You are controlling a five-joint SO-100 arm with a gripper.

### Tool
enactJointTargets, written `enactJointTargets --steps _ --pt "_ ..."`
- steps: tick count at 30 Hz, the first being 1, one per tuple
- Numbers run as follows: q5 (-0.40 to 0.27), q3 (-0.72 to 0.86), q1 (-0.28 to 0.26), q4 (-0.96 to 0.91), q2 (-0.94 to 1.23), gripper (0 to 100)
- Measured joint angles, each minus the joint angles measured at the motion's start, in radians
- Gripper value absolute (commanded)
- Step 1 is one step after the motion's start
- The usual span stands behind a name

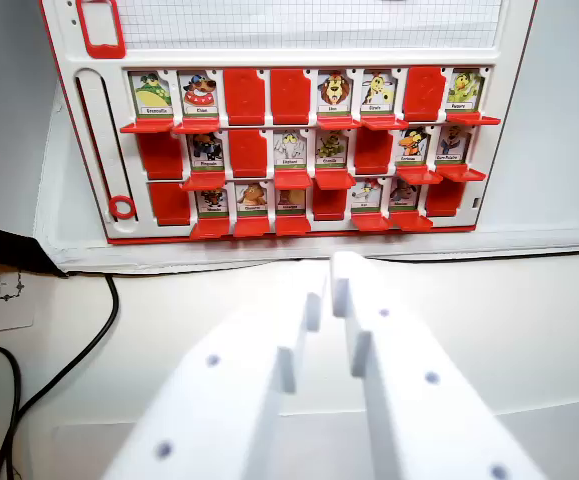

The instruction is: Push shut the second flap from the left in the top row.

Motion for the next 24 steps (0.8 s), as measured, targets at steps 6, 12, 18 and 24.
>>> enactJointTargets --steps 6,12,18,24 --pt "0.021 0.012 -0.008 0.0 0.0 0" --pt "0.021 0.014 -0.009 0.0 0.0 0" --pt "0.028 0.014 -0.009 0.0 0.0 0" --pt "0.029 0.043 -0.009 -0.011 0.0 0"
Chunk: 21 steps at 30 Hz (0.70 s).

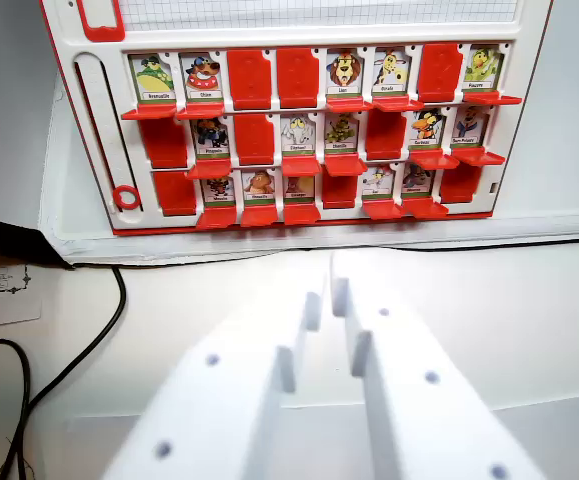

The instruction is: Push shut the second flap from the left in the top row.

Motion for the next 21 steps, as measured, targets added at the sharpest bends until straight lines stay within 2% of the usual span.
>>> enactJointTargets --steps 10,16,21 --pt "-0.037 0.195 0.0 -0.192 0.0 0" --pt "-0.055 0.333 -0.034 -0.354 -0.015 0" --pt "-0.057 0.376 -0.055 -0.495 -0.12 0"
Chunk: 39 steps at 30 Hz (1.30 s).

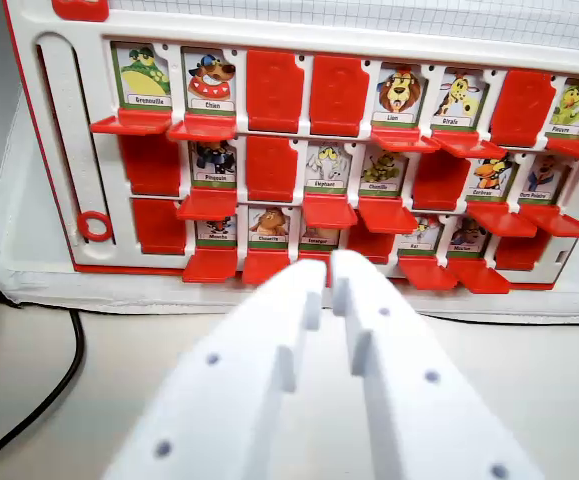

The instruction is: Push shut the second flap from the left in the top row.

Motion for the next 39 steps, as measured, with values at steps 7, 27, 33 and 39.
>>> enactJointTargets --steps 7,27,33,39 --pt "0.015 0.015 -0.043 -0.161 -0.193 0" --pt "0.061 -0.17 -0.137 -0.261 -0.623 0" --pt "0.061 -0.275 -0.137 -0.261 -0.696 0" --pt "0.049 -0.394 -0.137 -0.261 -0.75 0"
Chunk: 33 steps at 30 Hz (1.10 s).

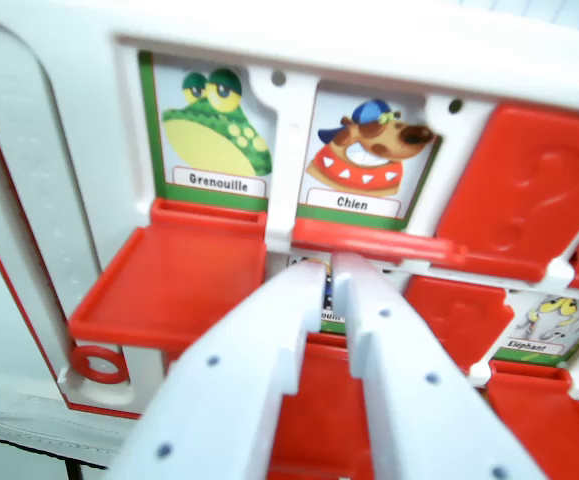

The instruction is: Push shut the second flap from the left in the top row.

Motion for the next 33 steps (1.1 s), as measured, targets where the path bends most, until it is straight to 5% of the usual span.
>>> enactJointTargets --steps 14,27,33 --pt "-0.012 -0.147 0.002 0.005 -0.114 0" --pt "-0.012 -0.15 0.005 0.08 -0.089 0" --pt "-0.02 -0.031 0.034 0.132 0.083 0"
